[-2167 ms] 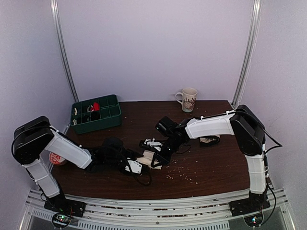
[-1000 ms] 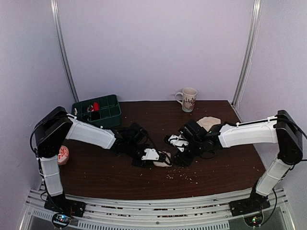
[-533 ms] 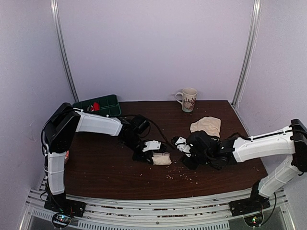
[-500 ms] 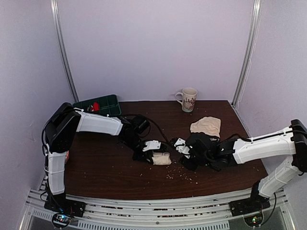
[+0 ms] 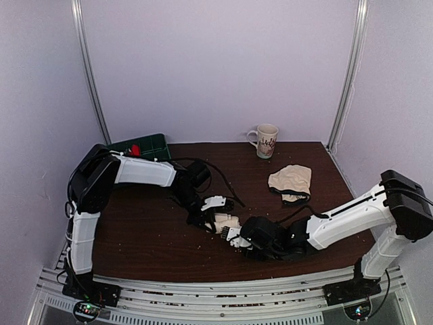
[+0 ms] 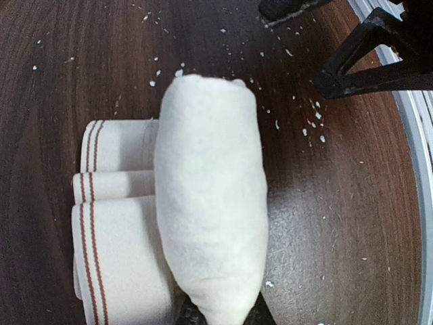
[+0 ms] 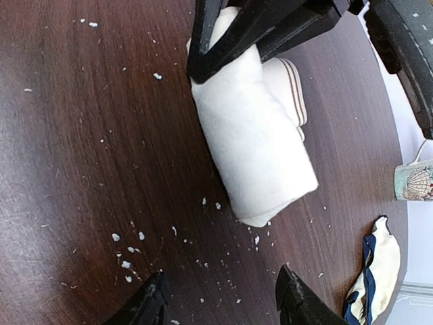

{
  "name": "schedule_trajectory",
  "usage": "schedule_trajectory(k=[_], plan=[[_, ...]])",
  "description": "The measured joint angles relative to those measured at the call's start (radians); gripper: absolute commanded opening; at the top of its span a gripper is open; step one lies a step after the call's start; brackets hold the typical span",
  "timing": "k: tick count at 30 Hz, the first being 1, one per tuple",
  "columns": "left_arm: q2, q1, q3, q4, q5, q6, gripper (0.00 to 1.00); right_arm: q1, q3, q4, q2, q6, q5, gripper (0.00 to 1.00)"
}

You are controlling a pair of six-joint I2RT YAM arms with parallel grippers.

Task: Roll the underwear
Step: Roll the underwear at the center of the board.

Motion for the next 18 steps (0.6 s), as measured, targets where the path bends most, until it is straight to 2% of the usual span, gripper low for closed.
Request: schedule_trajectory(k=[8,18], plan=[[0.026,0.002,0.026,-0.022,0.040,-0.013,0.06,0.055,0.018,0.050,0.023,-0.116,0.030,0.62],[0.032,0.002,0.026,-0.028,0.064,-0.016,0.08,0.072,0.109,0.140,0.203,-0.269,0.126,0.61]])
